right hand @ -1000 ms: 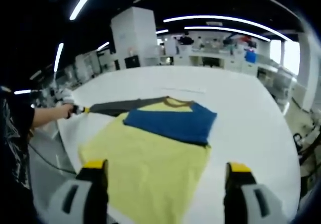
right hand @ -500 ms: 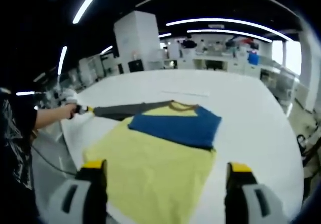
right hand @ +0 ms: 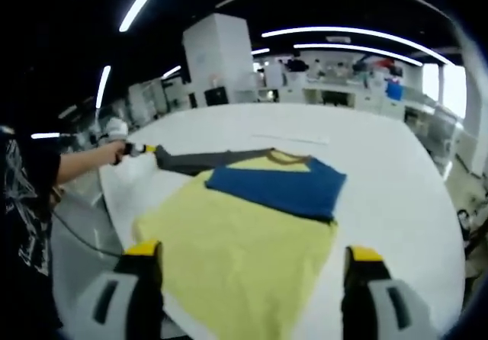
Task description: Fold the garment on the visible template until the final outline fits inside the template.
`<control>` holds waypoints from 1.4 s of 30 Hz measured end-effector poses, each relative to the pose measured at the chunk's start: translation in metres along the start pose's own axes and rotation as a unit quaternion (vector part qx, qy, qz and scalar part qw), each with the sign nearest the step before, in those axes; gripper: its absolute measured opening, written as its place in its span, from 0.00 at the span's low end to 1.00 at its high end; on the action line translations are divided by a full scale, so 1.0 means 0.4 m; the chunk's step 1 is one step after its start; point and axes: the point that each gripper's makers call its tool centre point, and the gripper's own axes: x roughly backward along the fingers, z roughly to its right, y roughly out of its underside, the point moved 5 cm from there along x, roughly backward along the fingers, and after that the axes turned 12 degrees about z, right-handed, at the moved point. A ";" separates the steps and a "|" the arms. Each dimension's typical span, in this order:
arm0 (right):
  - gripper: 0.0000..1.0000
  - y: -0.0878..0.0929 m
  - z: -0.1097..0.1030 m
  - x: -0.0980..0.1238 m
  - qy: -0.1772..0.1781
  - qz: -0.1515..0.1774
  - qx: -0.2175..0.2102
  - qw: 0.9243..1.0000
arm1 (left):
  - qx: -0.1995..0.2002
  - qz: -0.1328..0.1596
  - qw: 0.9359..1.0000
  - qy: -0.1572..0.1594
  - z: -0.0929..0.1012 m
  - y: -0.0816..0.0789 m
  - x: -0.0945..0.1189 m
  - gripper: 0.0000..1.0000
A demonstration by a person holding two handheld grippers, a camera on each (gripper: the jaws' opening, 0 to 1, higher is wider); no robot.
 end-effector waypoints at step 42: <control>0.99 0.038 -0.056 -0.001 -0.040 -0.005 0.014 0.999 | -0.027 0.016 0.974 0.223 0.525 -0.111 -0.040 0.00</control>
